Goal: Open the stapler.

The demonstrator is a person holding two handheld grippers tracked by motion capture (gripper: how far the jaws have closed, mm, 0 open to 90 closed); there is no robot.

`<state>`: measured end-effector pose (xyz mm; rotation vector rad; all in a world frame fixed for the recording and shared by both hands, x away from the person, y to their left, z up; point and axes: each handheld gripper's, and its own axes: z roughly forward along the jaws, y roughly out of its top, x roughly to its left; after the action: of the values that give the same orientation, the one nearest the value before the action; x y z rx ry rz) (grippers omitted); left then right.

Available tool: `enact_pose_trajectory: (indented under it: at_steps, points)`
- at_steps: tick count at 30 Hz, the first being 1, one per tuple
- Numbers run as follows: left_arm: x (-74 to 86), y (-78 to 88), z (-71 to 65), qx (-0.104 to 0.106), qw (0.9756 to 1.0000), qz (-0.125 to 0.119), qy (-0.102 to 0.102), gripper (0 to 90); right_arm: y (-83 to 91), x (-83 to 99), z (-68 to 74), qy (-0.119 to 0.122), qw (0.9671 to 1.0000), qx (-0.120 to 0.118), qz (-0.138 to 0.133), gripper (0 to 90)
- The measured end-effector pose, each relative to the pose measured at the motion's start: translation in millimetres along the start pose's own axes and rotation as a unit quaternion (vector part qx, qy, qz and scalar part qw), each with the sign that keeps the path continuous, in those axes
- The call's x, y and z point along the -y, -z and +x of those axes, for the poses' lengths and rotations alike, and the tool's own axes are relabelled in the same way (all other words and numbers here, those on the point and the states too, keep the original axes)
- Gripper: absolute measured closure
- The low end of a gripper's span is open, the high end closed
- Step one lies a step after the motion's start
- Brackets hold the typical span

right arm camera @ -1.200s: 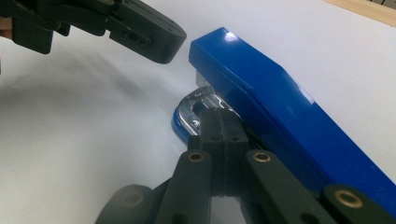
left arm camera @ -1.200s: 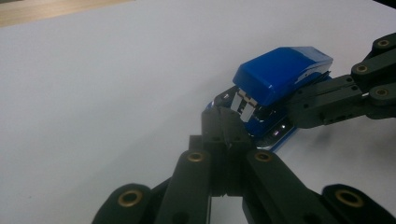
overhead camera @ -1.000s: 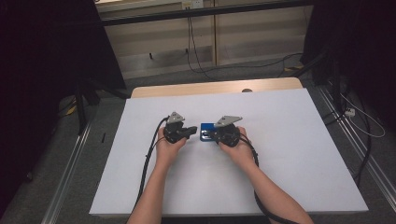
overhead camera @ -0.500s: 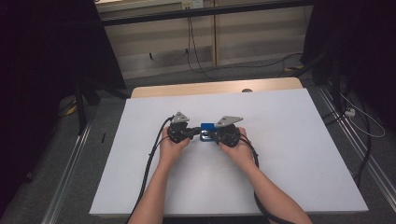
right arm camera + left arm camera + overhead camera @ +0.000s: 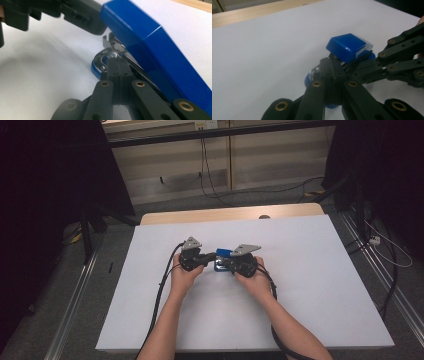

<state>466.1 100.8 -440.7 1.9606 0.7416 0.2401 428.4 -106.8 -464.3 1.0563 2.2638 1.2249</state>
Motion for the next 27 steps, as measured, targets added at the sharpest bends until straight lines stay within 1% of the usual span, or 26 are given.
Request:
enact_pose_trajectory:
  at_steps: [8,12,14,18,27]
  points:
    - [-9.8,2.9,-6.8,0.003,0.9998,-0.018,-0.009,90.0,-0.6,-0.2,0.6,0.001,1.0,0.003,-0.001,90.0]
    - [-11.9,2.8,-8.5,0.001,0.9997,-0.022,-0.012,90.0,-1.0,-0.1,0.6,0.0,1.0,0.004,-0.003,90.0]
    - [-12.5,2.6,-9.0,-0.002,0.9996,-0.021,-0.018,90.0,-1.1,0.1,0.4,-0.001,1.0,0.004,-0.004,90.0]
    - [-12.5,2.3,-8.4,0.0,0.9996,-0.023,-0.014,90.0,-1.0,0.2,-0.7,-0.004,1.0,0.004,-0.004,90.0]
    - [-12.6,1.6,-8.2,-0.004,0.9996,-0.023,-0.015,90.0,-0.7,1.3,-1.0,-0.007,0.9999,0.006,-0.008,90.0]
